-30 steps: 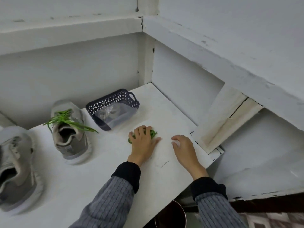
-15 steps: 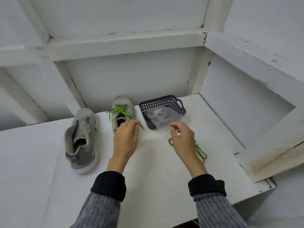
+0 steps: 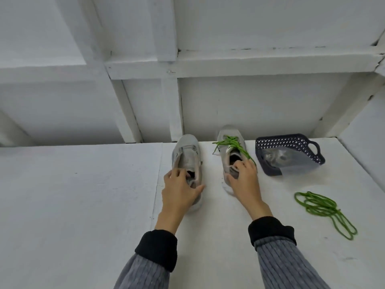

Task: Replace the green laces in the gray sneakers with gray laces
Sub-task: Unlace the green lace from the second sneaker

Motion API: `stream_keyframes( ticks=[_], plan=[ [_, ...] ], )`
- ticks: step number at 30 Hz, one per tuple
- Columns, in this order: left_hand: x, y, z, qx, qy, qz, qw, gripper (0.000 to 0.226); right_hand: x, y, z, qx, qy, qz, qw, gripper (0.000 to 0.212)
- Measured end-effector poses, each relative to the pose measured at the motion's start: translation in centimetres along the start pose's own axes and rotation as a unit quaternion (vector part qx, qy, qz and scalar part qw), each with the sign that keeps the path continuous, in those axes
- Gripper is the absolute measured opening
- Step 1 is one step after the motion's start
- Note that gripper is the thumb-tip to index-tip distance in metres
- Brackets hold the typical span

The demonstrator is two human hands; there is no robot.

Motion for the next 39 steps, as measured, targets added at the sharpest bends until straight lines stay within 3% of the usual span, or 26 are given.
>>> stream_keyframes(
  ticks=[6, 8, 14, 21, 24, 27, 31, 35, 39],
  plan=[
    [0.3, -1.1, 2.4, -0.021, 0.099, 0.021, 0.995, 0.035, -2.6, 1.9, 3.4, -0.001, -0.022, -0.037, 0.999, 0.013],
    [0.4, -2.4, 3.9, -0.057, 0.113, 0.008, 0.992, 0.040, -3.7, 2.7, 5.1, 0.007, -0.028, -0.047, 0.998, 0.014],
    [-0.6, -8.0, 10.9, -0.087, 0.094, -0.108, 0.986, 0.060, -6.1, 5.3, 9.7, 0.019, -0.072, -0.051, 0.996, 0.016],
    [0.0, -10.9, 18.7, -0.062, 0.037, -0.151, 0.986, 0.049, -7.5, 8.2, 12.5, 0.020, -0.120, -0.033, 0.992, 0.016],
    [0.1, -10.8, 19.1, -0.062, 0.041, -0.146, 0.986, 0.048, -7.7, 9.0, 12.6, 0.011, -0.117, -0.020, 0.993, 0.017],
    [0.0, -10.4, 19.2, -0.071, 0.025, -0.147, 0.986, 0.025, -7.8, 9.5, 12.8, 0.004, -0.118, -0.024, 0.993, 0.022],
    [-0.4, -10.4, 18.5, -0.127, 0.018, -0.164, 0.978, 0.028, -7.9, 9.6, 12.9, 0.002, -0.116, -0.037, 0.993, 0.023],
    [0.2, -10.4, 16.7, -0.096, 0.073, -0.208, 0.971, 0.019, -7.8, 9.6, 13.1, 0.005, -0.118, -0.035, 0.992, 0.024],
    [0.6, -10.4, 13.1, -0.057, 0.142, -0.258, 0.954, 0.008, -6.5, 8.6, 12.8, 0.114, -0.097, -0.023, 0.988, 0.017]
  ],
)
Point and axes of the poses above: each hand's wrist, its own x-axis towards the middle knuckle, its own y-axis out of the palm, z = x × y, the point moved 2 cm from there along x, towards the middle knuckle, and after that the axes turned 6 degrees about -y, right-handed, at the moved point
